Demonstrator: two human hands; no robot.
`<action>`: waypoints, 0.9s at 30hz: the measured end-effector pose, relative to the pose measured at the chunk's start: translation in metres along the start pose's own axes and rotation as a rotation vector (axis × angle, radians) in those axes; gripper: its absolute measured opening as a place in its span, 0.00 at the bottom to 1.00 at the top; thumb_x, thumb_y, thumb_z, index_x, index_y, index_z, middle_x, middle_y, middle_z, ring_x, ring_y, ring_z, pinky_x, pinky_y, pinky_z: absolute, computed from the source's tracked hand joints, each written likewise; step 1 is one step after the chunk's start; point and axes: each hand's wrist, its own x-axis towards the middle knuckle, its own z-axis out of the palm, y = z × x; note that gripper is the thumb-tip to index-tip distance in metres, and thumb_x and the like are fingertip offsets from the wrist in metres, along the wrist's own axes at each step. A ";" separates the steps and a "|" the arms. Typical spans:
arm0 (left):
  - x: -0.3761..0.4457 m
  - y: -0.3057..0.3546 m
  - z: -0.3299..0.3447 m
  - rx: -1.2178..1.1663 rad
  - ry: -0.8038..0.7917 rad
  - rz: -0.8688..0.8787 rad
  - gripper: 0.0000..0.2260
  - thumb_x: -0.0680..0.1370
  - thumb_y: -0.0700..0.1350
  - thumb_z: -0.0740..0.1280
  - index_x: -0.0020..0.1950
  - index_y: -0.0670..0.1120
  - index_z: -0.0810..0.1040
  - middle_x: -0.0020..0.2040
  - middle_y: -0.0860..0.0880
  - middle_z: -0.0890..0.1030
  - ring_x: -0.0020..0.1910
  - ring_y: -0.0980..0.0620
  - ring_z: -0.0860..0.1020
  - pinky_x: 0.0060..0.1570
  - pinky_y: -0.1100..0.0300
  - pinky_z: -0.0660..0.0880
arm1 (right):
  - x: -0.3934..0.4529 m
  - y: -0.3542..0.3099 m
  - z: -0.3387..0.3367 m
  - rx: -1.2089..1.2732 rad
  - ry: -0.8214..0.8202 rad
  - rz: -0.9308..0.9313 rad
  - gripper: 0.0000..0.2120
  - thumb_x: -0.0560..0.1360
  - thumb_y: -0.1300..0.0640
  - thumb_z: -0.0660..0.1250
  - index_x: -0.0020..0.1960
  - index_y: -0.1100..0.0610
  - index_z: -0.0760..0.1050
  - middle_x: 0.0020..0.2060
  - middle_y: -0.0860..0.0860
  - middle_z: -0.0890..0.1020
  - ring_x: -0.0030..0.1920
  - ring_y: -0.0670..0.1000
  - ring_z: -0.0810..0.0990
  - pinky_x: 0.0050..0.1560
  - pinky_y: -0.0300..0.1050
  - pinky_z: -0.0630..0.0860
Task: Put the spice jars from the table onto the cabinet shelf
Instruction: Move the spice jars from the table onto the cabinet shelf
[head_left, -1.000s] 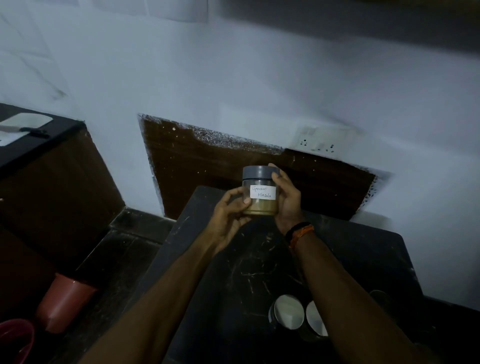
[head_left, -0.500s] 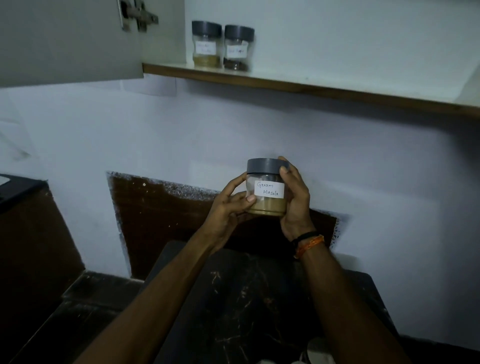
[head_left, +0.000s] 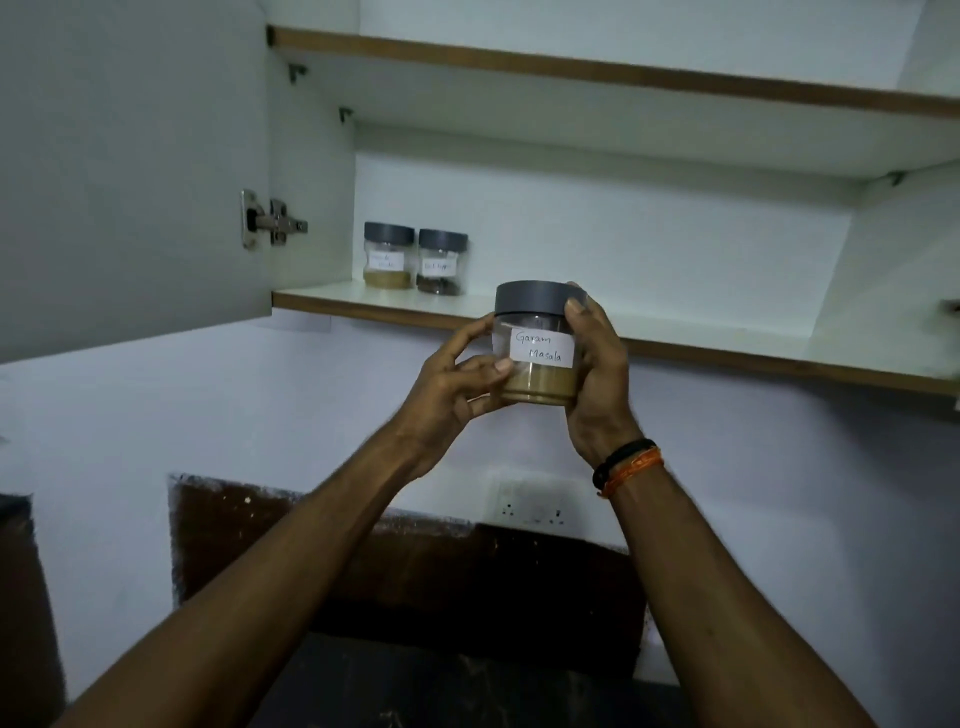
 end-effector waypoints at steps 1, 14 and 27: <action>0.009 0.007 0.000 0.005 -0.010 0.014 0.29 0.74 0.41 0.70 0.74 0.49 0.69 0.63 0.37 0.80 0.63 0.39 0.79 0.63 0.44 0.77 | 0.007 -0.006 0.003 -0.005 -0.003 -0.013 0.25 0.76 0.49 0.68 0.71 0.56 0.71 0.64 0.58 0.79 0.63 0.61 0.79 0.64 0.68 0.73; 0.088 0.051 -0.015 0.063 -0.119 0.019 0.26 0.73 0.39 0.72 0.70 0.50 0.72 0.49 0.46 0.85 0.51 0.49 0.83 0.54 0.51 0.79 | 0.071 -0.032 0.023 -0.035 -0.022 -0.085 0.19 0.77 0.52 0.66 0.66 0.57 0.75 0.62 0.62 0.79 0.62 0.66 0.78 0.62 0.73 0.72; 0.139 0.093 -0.008 0.493 -0.072 0.052 0.24 0.73 0.60 0.73 0.67 0.54 0.75 0.58 0.49 0.82 0.54 0.47 0.82 0.41 0.59 0.81 | 0.101 -0.019 0.019 -0.053 0.024 -0.126 0.23 0.73 0.50 0.68 0.66 0.54 0.75 0.59 0.57 0.82 0.56 0.60 0.83 0.55 0.67 0.79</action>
